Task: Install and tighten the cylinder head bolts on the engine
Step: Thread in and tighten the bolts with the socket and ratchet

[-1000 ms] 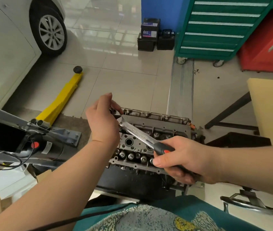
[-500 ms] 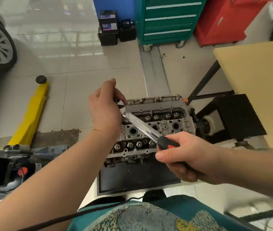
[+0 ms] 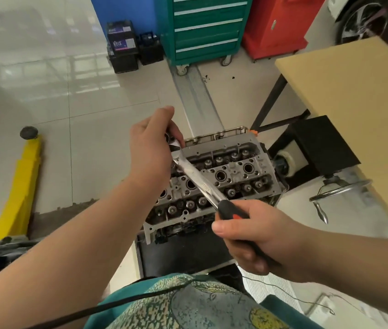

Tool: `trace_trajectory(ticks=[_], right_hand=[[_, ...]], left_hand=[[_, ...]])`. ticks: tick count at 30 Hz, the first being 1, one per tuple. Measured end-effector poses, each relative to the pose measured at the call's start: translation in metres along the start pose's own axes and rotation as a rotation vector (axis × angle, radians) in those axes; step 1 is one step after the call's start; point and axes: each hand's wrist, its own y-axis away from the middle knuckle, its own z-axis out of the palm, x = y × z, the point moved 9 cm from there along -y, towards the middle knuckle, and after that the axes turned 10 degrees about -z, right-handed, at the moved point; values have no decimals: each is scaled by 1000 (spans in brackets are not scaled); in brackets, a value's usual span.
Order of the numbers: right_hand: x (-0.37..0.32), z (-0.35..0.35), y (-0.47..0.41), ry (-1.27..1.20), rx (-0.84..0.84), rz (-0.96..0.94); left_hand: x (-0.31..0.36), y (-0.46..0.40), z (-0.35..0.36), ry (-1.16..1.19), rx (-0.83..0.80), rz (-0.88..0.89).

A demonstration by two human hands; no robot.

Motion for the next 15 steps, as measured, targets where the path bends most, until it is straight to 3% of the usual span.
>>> trace_trajectory(ticks=[15], right_hand=[[-12, -29, -1, 232, -178, 184]], left_hand=[[2, 7, 0, -27, 20, 62]])
